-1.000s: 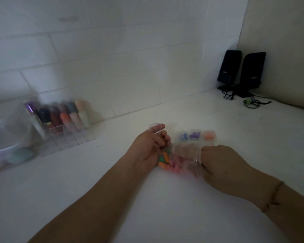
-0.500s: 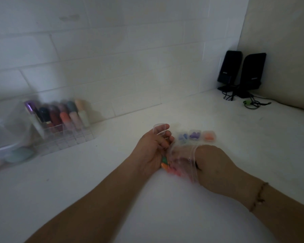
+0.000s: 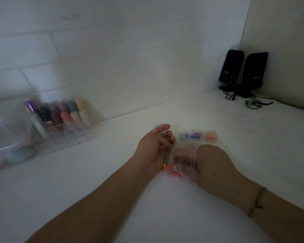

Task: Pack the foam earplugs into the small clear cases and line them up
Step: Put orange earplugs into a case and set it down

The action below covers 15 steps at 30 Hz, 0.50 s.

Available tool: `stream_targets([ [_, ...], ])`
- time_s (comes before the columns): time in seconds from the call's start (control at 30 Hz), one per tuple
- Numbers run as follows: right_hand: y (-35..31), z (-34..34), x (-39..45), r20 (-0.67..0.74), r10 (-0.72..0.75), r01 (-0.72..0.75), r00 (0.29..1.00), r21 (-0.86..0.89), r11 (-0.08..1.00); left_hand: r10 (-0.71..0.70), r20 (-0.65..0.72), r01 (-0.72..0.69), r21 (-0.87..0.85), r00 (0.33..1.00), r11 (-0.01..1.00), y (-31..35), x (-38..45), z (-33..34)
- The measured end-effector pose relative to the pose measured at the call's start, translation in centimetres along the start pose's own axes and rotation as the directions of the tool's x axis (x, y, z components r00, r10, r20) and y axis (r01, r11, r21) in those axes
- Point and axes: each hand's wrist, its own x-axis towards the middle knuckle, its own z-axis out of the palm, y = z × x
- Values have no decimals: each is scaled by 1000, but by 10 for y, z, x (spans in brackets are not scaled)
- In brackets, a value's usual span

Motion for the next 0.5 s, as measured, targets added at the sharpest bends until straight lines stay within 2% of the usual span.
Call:
stream_targets([
  [0.23, -4, -9, -4, 9, -19, 19, 1000, -25, 999, -9, 7, 9, -10, 1000, 1000, 1, 2, -1],
  [0.33, 5, -20, -9, 2, 24, -24, 1000, -150, 988, -26, 46, 27, -21, 999, 999, 2, 4, -4],
  [0.43, 3, -48, -12, 162, 43, -28, 986, -93, 995, -44, 93, 49, -55, 995, 997, 5, 5, -6],
  [0.5, -8, -70, -13, 247, 9, 22, 969, -121, 992, -12, 98, 19, -80, 995, 997, 7, 5, -7],
])
